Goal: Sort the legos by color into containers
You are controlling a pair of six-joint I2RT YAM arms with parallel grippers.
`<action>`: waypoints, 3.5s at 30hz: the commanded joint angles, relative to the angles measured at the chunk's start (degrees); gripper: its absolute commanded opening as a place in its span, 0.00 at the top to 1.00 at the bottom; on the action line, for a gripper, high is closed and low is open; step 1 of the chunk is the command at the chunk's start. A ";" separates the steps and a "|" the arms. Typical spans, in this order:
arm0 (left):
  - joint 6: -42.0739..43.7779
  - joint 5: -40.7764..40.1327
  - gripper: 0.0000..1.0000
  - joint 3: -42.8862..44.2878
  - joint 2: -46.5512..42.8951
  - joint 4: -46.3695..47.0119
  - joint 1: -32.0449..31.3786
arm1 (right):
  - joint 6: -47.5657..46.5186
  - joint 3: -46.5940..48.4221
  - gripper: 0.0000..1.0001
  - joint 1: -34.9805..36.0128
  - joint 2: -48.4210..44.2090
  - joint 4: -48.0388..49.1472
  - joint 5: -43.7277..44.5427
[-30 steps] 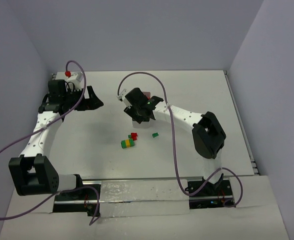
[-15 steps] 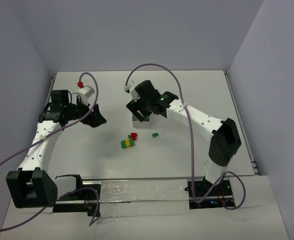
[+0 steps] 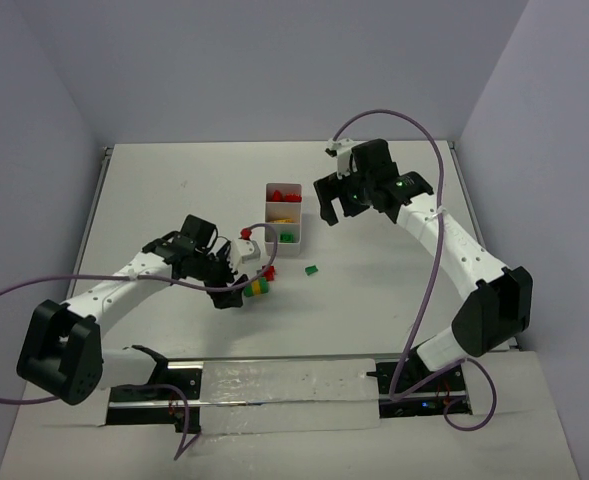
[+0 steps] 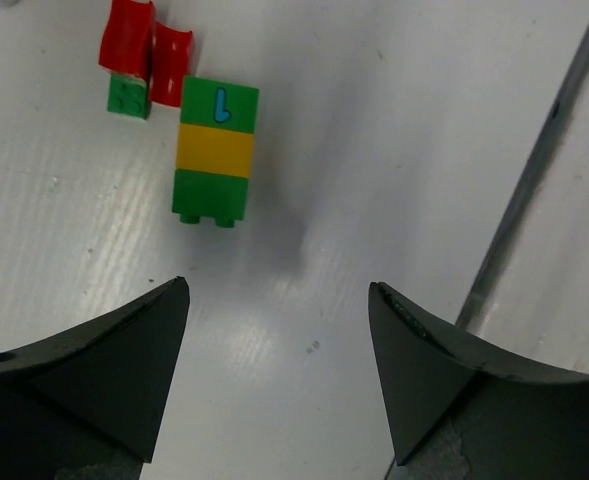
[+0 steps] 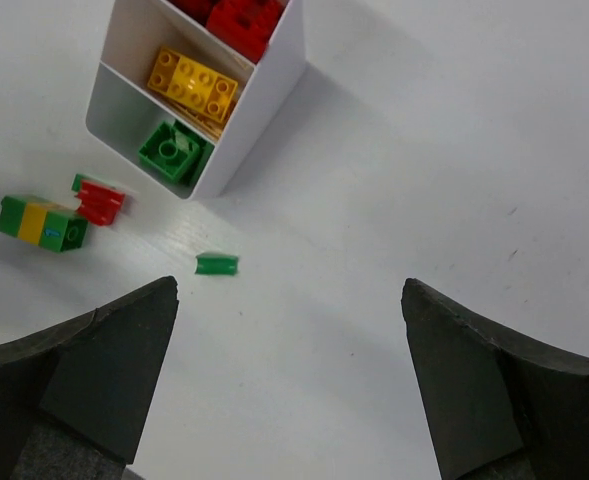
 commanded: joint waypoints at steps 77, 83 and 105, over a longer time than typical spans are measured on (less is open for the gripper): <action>-11.49 -7.95 1.00 11.97 -1.33 12.49 -14.47 | 12.97 -2.54 0.39 3.97 16.93 3.42 -57.96; -11.55 -8.78 1.00 11.37 -1.50 13.14 -14.65 | 13.32 -2.13 0.61 3.97 17.76 3.32 -60.89; -10.31 -13.49 1.00 1.98 -6.52 13.61 -13.70 | 12.98 -5.90 1.00 -5.57 12.07 3.02 -61.49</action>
